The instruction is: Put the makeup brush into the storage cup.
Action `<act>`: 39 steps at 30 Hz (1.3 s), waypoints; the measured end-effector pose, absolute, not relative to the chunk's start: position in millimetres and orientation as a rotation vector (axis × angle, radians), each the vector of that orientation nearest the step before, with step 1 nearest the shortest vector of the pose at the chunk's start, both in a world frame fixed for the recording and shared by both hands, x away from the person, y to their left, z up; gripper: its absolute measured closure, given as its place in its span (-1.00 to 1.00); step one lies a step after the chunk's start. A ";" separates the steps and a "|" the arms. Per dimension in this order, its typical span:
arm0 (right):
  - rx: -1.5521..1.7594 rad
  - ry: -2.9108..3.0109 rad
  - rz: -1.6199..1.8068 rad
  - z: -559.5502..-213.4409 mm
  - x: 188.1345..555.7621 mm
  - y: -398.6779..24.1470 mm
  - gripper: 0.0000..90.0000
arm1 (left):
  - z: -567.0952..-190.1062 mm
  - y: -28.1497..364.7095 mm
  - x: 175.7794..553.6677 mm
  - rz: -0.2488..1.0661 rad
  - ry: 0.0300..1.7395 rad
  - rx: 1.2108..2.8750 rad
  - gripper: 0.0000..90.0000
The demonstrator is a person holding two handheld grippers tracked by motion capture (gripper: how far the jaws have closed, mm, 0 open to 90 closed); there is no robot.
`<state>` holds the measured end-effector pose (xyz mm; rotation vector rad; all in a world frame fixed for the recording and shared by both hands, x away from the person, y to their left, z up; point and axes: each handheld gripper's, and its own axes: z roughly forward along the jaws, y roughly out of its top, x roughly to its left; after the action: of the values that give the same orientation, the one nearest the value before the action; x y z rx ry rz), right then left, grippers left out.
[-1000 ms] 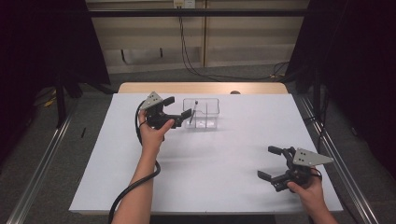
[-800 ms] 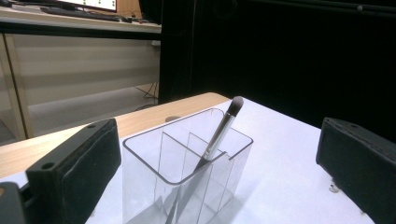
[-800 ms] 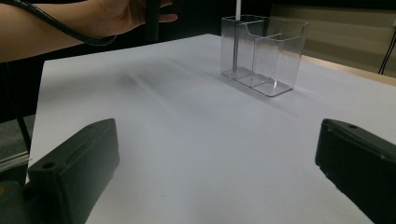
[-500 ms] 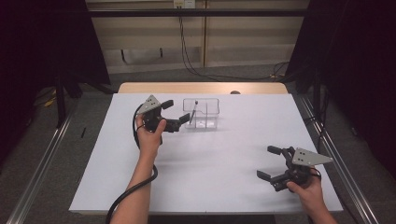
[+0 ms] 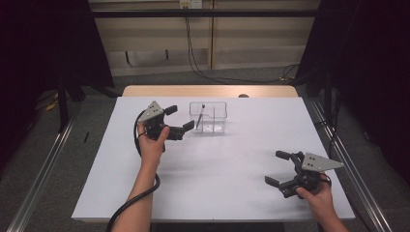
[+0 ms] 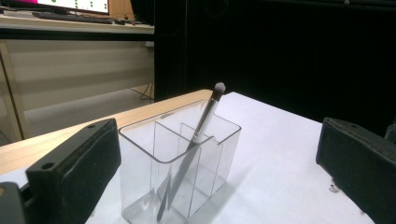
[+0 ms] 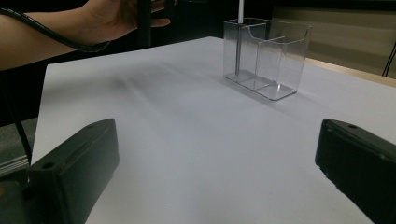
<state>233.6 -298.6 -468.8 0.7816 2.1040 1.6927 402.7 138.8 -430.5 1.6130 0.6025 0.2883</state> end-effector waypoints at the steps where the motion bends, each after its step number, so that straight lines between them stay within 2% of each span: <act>1: 0.781 2.105 1.690 -469.0 233.6 -298.8 -1.00 | -430.7 139.1 402.3 0.289 0.603 1.611 -1.00; 39: 0.784 2.087 1.690 -468.0 230.3 -299.9 -1.00 | -441.6 158.6 382.6 0.302 0.595 1.640 -1.00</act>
<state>230.3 -299.9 -468.0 0.7838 2.0875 1.6904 382.6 158.6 -441.6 1.6397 0.5951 0.3023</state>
